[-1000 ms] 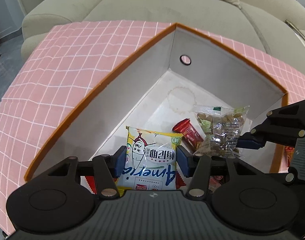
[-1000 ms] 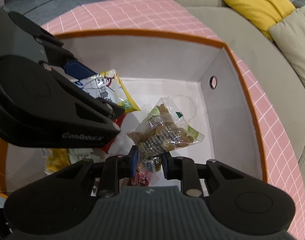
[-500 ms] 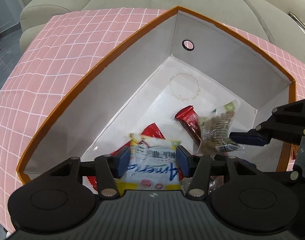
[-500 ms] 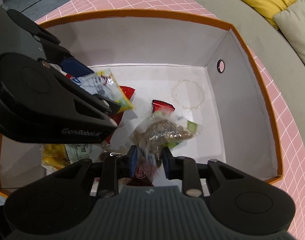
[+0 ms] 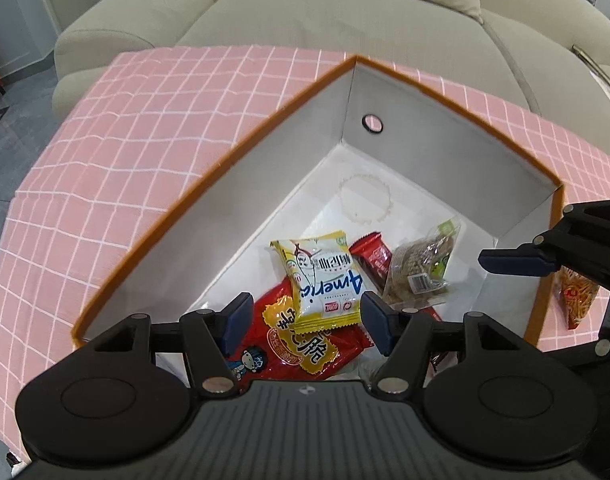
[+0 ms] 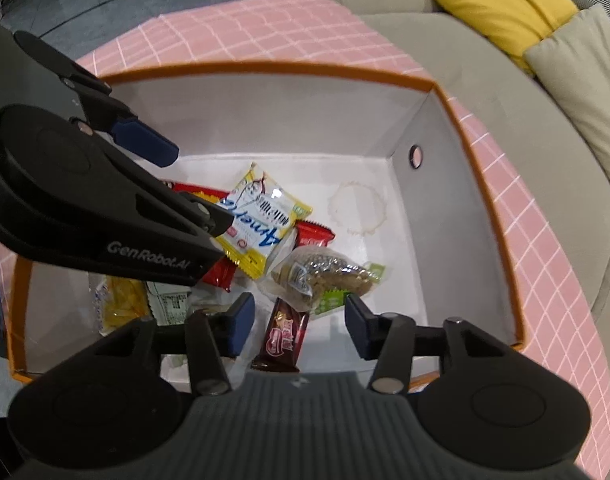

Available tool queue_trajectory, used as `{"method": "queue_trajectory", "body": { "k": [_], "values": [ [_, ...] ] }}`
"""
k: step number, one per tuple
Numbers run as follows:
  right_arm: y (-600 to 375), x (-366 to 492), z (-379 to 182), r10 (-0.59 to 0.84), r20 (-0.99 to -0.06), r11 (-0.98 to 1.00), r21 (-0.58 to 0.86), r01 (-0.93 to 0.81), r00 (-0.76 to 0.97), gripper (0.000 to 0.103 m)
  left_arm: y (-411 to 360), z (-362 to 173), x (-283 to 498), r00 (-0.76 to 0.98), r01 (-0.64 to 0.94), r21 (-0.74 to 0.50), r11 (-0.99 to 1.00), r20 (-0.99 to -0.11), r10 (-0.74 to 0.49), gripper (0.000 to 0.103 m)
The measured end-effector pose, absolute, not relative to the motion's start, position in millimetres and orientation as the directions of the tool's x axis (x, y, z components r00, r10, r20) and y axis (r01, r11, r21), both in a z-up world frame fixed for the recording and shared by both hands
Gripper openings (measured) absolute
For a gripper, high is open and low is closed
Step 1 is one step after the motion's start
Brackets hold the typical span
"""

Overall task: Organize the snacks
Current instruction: 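Lift both grippers out of the box and move back to the remaining snacks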

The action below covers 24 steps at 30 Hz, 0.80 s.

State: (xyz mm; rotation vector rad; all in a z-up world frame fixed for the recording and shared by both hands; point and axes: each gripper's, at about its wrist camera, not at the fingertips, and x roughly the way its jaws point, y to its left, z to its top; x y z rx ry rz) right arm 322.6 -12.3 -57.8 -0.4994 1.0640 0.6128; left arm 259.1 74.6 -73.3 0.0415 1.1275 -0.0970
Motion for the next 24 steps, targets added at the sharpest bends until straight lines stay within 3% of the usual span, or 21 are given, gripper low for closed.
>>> {"method": "queue_trajectory", "body": {
  "k": [24],
  "values": [
    [-67, 246, -1, 0.245, -0.735, 0.890, -0.088, -0.448, 0.632, 0.079, 64, -3, 182, 0.642, 0.078, -0.065, 0.995, -0.760, -0.100, 0.072]
  ]
}}
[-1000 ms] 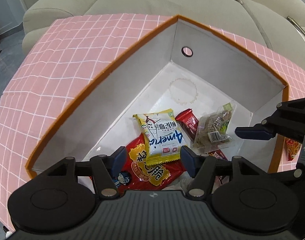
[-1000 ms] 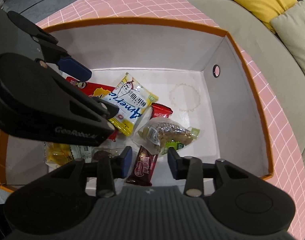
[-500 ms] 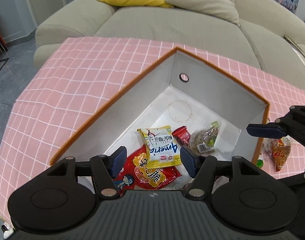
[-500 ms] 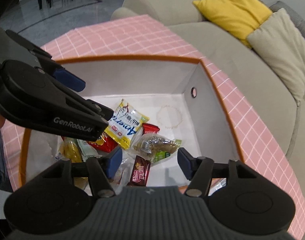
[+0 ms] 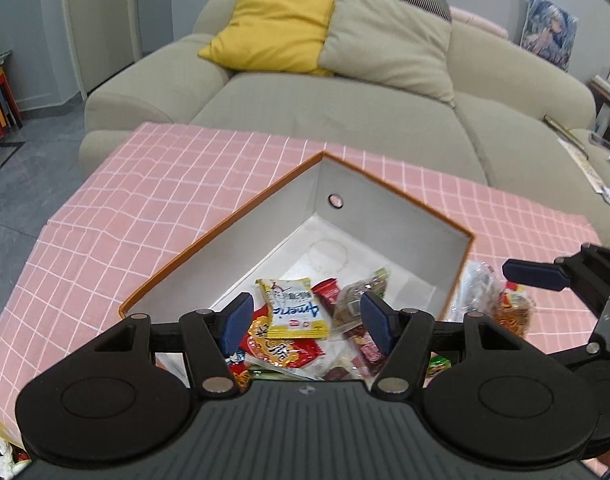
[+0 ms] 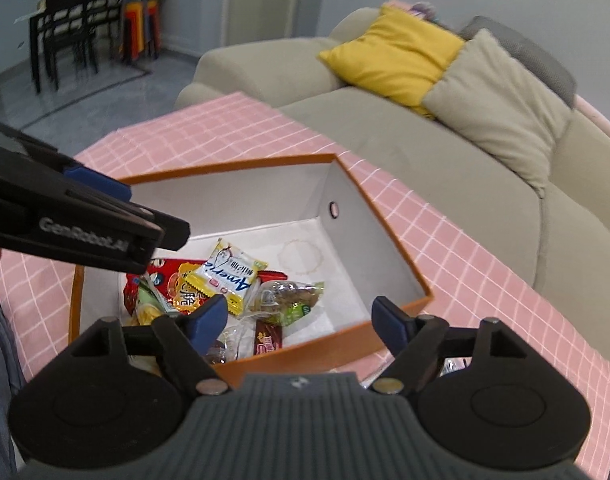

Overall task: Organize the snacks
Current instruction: 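Lift both grippers out of the box and move back to the remaining snacks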

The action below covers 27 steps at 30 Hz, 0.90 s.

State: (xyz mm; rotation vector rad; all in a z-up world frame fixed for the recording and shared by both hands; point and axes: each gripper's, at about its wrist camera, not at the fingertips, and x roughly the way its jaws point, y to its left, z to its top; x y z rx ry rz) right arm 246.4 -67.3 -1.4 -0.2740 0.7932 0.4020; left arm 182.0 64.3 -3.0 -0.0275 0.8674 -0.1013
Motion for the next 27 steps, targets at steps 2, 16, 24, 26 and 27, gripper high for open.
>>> {"method": "queue_trajectory", "body": {
  "k": [2, 16, 24, 26, 27],
  "values": [
    [-76, 237, 0, 0.245, -0.716, 0.908, -0.067, -0.414, 0.654, 0.080, 60, 1, 174, 0.656, 0.083, -0.069, 0.994, -0.747, -0.106, 0.073],
    [-120, 165, -13, 0.182, -0.664, 0.975, 0.030, -0.218, 0.725, 0.084, 24, 2, 113, 0.701, 0.148, -0.115, 0.982, -0.688, -0.186, 0.075],
    [-142, 122, -39, 0.108, -0.644, 0.981, -0.056, -0.188, 0.757, 0.084, 0, -25, 87, 0.684, 0.186, -0.140, 0.972, -0.692, -0.231, 0.076],
    [-149, 113, -49, 0.095, -0.650, 0.980, -0.070, -0.184, 0.754, 0.084, -8, -32, 83, 0.671, 0.206, -0.136, 0.969, -0.701, -0.241, 0.076],
    [-153, 109, -53, 0.089, -0.654, 0.981, -0.074, -0.181, 0.751, 0.084, -12, -37, 81, 0.664, 0.217, -0.134, 0.967, -0.705, -0.247, 0.076]
  ]
}}
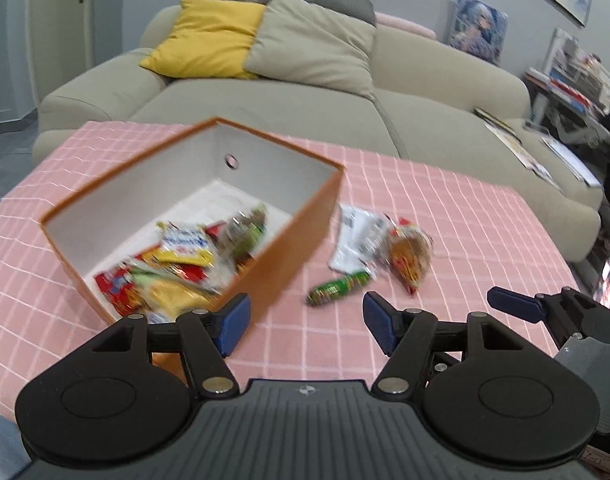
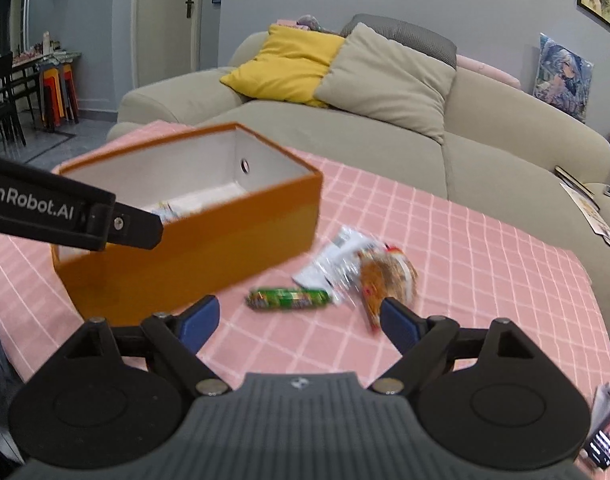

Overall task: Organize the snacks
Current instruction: 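Lift both grippers out of the box and move back to the remaining snacks, then grasp the green sausage stick with the left gripper while the right grasps the striped fries bag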

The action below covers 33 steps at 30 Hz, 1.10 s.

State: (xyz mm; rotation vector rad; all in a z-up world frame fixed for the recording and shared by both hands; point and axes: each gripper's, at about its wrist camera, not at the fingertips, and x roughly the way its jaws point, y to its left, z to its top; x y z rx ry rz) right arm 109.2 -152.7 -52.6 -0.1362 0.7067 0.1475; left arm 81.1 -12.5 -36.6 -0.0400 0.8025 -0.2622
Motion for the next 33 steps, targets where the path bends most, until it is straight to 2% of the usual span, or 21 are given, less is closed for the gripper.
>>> {"method": "queue_trajectory", "body": {
  "k": [11, 21, 28, 33],
  "values": [
    [-185, 105, -81, 0.049, -0.693, 0.992, -0.053, -0.118, 0.720, 0.084, -45, -63, 94, 0.620, 0.291, -0.091, 0.952, -0.741, -0.260, 0.076],
    [-203, 137, -98, 0.004, -0.698, 0.980, -0.141, -0.143, 0.716, 0.084, -84, -81, 131, 0.621, 0.367, 0.007, 0.930, -0.746, -0.239, 0.076],
    [-221, 175, -106, 0.003, -0.682, 0.967, -0.184, -0.176, 0.731, 0.084, -97, -102, 159, 0.592, 0.357, 0.015, 0.934, -0.777, -0.214, 0.075],
    [-232, 194, -115, 0.017, -0.674, 0.951, -0.218, -0.221, 0.739, 0.084, -109, -117, 172, 0.566, 0.403, 0.066, 0.913, -0.802, -0.192, 0.075]
  ]
}}
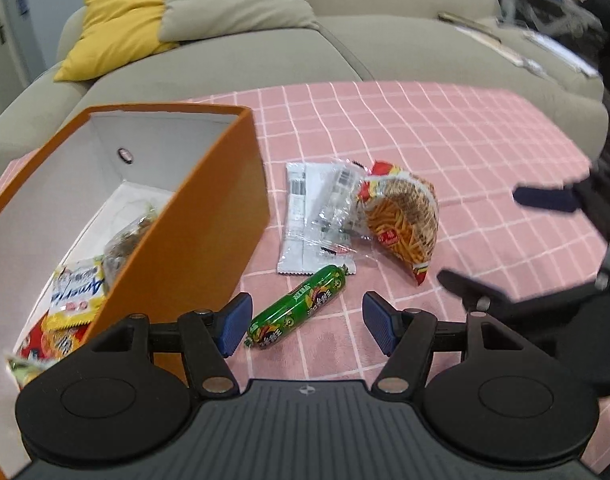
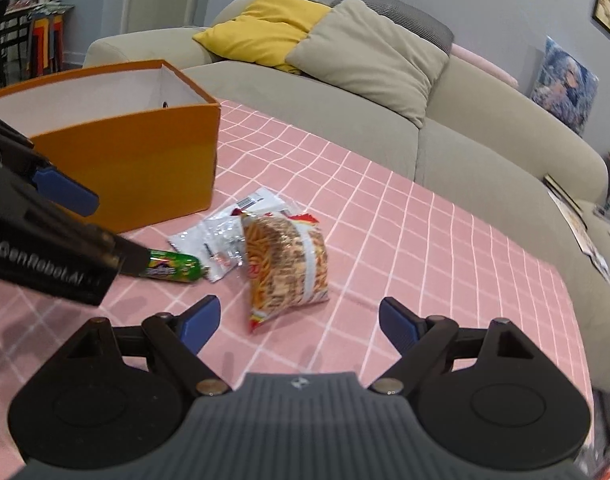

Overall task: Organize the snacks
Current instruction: 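Grasp the green sausage stick with the left gripper while the right grasps the striped fries bag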

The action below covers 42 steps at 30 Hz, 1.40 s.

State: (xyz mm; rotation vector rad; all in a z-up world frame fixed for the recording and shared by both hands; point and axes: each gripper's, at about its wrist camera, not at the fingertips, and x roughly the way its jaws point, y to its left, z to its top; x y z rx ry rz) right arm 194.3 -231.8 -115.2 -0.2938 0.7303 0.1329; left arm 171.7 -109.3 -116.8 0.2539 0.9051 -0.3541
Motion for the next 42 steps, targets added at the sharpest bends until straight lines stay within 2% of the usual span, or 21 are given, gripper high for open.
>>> {"method": "queue_trajectory", "body": {
  "k": [10, 16, 18, 19, 21, 23, 29, 42],
  "values": [
    [-240, 224, -131, 0.100, -0.686, 0.922, -0.208, -0.326, 0.721, 0.082, -119, -143, 200, 0.513, 0.425, 0.116, 0.898, -0.848, -0.134, 0.073],
    [-234, 236, -143, 0.120, -0.708, 0.922, -0.181, -0.343, 0.696, 0.076, -120, -155, 208, 0.481, 0.410, 0.118, 0.905, -0.871, -0.104, 0.063],
    [-231, 238, -146, 0.132, -0.713, 0.918, -0.174, -0.355, 0.689, 0.072, -118, -156, 208, 0.482, 0.406, 0.120, 0.906, -0.870, -0.101, 0.058],
    [-230, 239, -147, 0.140, -0.717, 0.917, -0.166, -0.362, 0.683, 0.066, -118, -156, 207, 0.482, 0.406, 0.120, 0.906, -0.870, -0.101, 0.055],
    [-227, 239, -148, 0.123, -0.718, 0.917, -0.182, -0.355, 0.685, 0.062, -118, -155, 204, 0.484, 0.409, 0.123, 0.904, -0.869, -0.101, 0.050],
    [-224, 238, -147, 0.092, -0.716, 0.917, -0.210, -0.338, 0.692, 0.049, -117, -155, 202, 0.488, 0.404, 0.127, 0.906, -0.868, -0.096, 0.045],
    [-222, 227, -141, 0.062, -0.732, 0.926, -0.211, -0.312, 0.678, 0.040, -110, -152, 193, 0.470, 0.371, 0.068, 0.926, -0.874, -0.124, 0.031],
    [-206, 141, -121, -0.041, -0.796, 0.968, -0.180, -0.172, 0.604, 0.039, -76, -148, 145, 0.394, 0.285, -0.083, 0.955, -0.898, -0.195, 0.028]
  ]
}}
